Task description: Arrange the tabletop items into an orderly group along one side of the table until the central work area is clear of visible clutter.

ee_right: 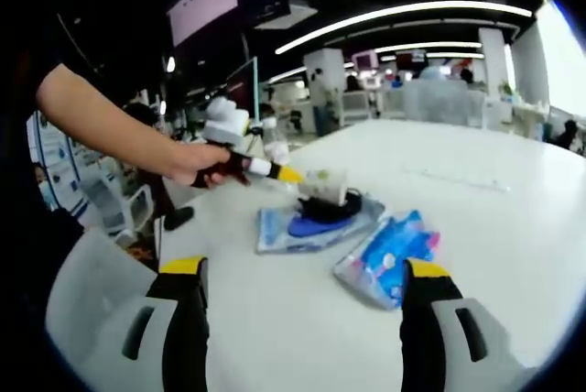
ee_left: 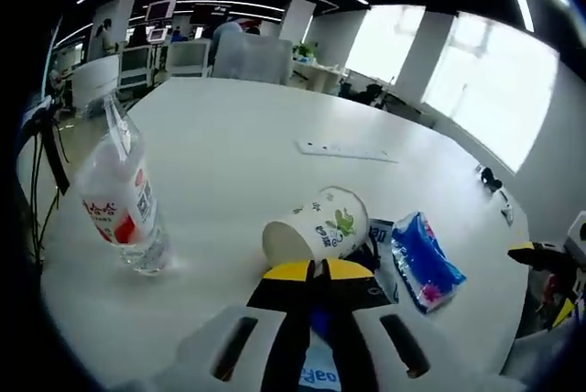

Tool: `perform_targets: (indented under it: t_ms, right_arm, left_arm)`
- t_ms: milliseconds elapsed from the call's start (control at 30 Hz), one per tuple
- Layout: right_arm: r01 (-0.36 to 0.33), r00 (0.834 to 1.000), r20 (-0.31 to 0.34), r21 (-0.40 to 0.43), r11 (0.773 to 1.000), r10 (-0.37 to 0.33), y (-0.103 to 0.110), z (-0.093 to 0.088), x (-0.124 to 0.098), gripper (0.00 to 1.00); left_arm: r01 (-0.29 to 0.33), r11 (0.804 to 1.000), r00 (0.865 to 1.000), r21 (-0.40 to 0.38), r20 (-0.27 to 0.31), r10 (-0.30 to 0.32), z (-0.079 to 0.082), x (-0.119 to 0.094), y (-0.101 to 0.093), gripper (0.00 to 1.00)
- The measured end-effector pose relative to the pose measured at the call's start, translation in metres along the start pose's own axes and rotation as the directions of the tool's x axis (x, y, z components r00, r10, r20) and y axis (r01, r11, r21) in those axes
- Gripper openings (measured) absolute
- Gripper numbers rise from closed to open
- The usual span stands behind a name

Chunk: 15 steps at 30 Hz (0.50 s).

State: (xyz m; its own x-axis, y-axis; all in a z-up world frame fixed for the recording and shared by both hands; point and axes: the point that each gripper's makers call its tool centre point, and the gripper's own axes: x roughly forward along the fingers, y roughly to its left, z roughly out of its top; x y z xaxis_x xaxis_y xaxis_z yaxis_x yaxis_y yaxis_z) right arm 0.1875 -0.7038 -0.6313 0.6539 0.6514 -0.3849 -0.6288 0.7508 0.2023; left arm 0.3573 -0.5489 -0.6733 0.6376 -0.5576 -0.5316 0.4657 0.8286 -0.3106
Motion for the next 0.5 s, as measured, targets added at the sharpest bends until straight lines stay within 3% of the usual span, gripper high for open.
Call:
perform_targets:
  t_ms: [167, 500]
  right_arm:
    - [-0.005, 1.000, 0.000, -0.005, 1.000, 0.005, 0.002, 0.001, 0.001, 0.85]
    - [0.000, 1.000, 0.010, -0.005, 1.000, 0.000, 0.000, 0.005, -0.002, 0.85]
  left_arm:
    - [0.031, 0.998, 0.999, 0.053, 0.017, -0.032, 0.004, -0.003, -0.010, 0.00]
    - [0.051, 0.998, 0.997, 0.049, 0.050, -0.053, 0.013, -0.009, -0.014, 0.00]
